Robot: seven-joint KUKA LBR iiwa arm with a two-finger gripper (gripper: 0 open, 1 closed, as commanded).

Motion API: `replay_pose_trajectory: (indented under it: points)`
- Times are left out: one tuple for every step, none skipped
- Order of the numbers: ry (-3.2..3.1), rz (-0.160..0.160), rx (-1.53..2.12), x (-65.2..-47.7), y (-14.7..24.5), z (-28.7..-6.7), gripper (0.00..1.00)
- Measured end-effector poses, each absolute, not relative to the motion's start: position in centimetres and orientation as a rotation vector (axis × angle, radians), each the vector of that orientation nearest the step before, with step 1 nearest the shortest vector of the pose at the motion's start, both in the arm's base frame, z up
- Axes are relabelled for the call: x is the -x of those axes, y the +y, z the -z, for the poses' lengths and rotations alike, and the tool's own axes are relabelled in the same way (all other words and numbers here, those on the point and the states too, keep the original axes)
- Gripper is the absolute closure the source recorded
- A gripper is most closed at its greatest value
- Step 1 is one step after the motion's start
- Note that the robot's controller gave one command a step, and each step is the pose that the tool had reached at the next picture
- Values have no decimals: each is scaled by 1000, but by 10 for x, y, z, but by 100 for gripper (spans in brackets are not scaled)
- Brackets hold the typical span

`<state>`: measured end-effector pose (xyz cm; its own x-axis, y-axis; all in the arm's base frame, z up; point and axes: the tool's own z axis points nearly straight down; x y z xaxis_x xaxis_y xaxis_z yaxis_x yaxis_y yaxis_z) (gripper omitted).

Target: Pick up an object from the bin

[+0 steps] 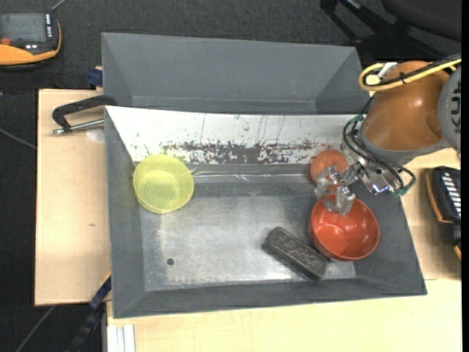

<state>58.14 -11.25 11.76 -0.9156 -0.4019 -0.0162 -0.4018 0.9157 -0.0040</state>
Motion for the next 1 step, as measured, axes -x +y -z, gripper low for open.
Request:
replay_pose_trajectory:
  points:
    - [3030, 9, 693, -598, -97, -288, 100]
